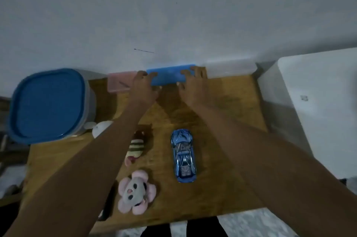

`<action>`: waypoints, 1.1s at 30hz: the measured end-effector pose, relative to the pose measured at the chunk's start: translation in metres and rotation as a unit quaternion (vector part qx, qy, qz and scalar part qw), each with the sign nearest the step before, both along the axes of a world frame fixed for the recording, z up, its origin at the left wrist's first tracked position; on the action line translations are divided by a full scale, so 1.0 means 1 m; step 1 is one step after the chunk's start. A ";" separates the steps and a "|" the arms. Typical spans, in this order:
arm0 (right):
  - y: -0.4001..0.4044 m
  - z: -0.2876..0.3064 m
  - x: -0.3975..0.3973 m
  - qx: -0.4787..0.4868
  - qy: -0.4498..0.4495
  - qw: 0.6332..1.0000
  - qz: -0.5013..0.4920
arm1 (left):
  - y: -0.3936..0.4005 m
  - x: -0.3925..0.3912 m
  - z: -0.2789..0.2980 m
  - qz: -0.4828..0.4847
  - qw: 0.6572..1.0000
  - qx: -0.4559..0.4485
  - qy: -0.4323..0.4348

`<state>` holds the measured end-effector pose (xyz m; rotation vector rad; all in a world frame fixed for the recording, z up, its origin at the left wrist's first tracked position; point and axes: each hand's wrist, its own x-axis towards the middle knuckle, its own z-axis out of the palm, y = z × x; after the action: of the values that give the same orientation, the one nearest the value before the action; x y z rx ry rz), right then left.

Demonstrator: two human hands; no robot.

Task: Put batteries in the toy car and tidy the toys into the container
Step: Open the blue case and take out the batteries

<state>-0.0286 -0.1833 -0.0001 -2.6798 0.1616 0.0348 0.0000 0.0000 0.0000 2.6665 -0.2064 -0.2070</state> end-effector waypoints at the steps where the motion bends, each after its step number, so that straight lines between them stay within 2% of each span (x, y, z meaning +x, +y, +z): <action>1: -0.002 -0.004 0.005 0.009 -0.002 1.000 -0.007 | -0.002 0.006 -0.007 0.006 1.000 -0.012 -0.008; 6: -0.008 -0.020 0.021 0.021 0.016 1.000 -0.002 | -0.006 0.016 -0.029 0.035 0.999 -0.038 -0.006; 16: -0.021 -0.030 0.030 0.030 -0.025 0.999 0.001 | -0.006 0.011 -0.037 0.053 0.994 -0.078 -0.049; 23: -0.018 -0.021 0.036 0.024 -0.072 0.994 -0.080 | -0.011 0.004 -0.031 0.088 0.989 -0.110 -0.039; 30: -0.007 -0.017 0.046 0.097 -0.129 0.973 -0.167 | -0.006 -0.004 -0.033 0.080 0.984 -0.143 -0.067; 33: -0.005 -0.022 0.047 0.127 -0.146 0.967 -0.163 | -0.003 -0.002 -0.037 0.072 0.986 -0.134 -0.073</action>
<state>0.0187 -0.1883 -0.0221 -2.3379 0.4674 -0.4127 -0.0025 -0.0032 -0.0374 2.4150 -0.0807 0.0587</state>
